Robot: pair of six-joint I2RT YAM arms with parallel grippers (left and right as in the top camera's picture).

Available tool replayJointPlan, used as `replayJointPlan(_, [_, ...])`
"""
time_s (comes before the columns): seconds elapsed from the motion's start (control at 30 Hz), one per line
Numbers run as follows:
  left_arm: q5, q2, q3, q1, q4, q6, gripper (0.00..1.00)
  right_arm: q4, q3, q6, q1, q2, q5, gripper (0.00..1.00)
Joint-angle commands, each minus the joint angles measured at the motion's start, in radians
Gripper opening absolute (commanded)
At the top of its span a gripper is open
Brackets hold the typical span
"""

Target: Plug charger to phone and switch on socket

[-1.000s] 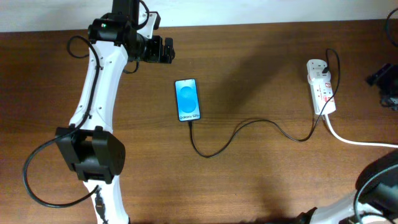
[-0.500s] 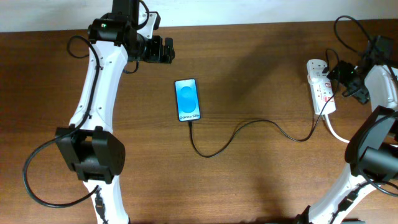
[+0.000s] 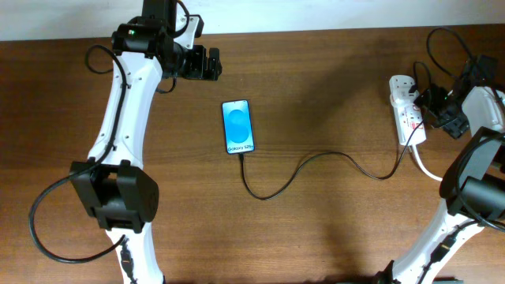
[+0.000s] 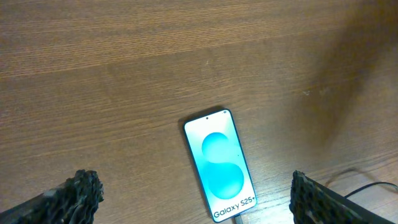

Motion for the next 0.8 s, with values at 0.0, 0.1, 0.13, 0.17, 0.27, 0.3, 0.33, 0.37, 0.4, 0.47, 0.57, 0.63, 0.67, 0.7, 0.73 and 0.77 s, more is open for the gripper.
replayJointPlan(0.0, [0.011,-0.047,0.010,-0.002,0.002,0.016,0.99,-0.014,0.012,0.006,0.003,0.028,-0.022,0.98])
replayJointPlan(0.1, [0.011,-0.047,0.010,-0.002,0.002,0.016,0.99,-0.031,0.012,0.005,0.003,0.066,-0.037,0.98])
replayJointPlan(0.13, [0.011,-0.047,0.010,-0.002,0.002,0.016,0.99,-0.033,0.012,0.006,0.003,0.077,-0.045,0.98])
replayJointPlan(0.17, [0.011,-0.047,0.010,-0.002,0.002,0.016,0.99,-0.034,0.012,0.005,0.003,0.082,-0.052,0.98])
replayJointPlan(0.27, [0.011,-0.047,0.010,-0.002,0.001,0.016,0.99,-0.050,0.012,0.005,0.003,0.083,-0.101,0.98])
replayJointPlan(0.3, [0.011,-0.047,0.010,-0.002,0.001,0.016,0.99,-0.060,0.012,-0.013,0.003,0.083,-0.121,0.99])
replayJointPlan(0.33, [0.011,-0.047,0.010,-0.002,0.002,0.016,0.99,-0.067,0.012,-0.018,0.009,0.083,-0.122,0.98])
replayJointPlan(0.37, [0.011,-0.047,0.010,-0.002,0.002,0.016,0.99,-0.072,0.012,-0.018,0.012,0.083,-0.119,0.98])
replayJointPlan(0.4, [0.011,-0.047,0.010,-0.002,0.002,0.016,0.99,-0.078,0.012,-0.018,0.016,0.083,-0.119,0.98])
replayJointPlan(0.47, [0.011,-0.047,0.010,-0.002,0.002,0.016,1.00,-0.090,0.012,-0.022,0.032,0.083,-0.098,0.98])
replayJointPlan(0.57, [0.011,-0.047,0.010,-0.002,0.001,0.016,0.99,-0.100,0.012,-0.040,0.049,0.084,-0.084,0.98])
replayJointPlan(0.63, [0.011,-0.047,0.010,-0.002,0.001,0.016,0.99,-0.109,0.012,-0.040,0.050,0.084,-0.077,0.98])
replayJointPlan(0.67, [0.011,-0.047,0.010,-0.002,0.001,0.016,0.99,-0.115,0.012,-0.040,0.051,0.084,-0.064,0.98])
replayJointPlan(0.7, [0.011,-0.047,0.010,-0.002,0.002,0.016,0.99,-0.119,0.012,-0.044,0.055,0.084,-0.058,0.99])
replayJointPlan(0.73, [0.011,-0.047,0.010,-0.002,0.002,0.016,0.99,-0.124,0.012,-0.045,0.056,0.084,-0.058,0.98])
replayJointPlan(0.77, [0.011,-0.047,0.010,-0.002,0.002,0.016,0.99,-0.124,0.012,-0.048,0.061,0.084,-0.058,0.98])
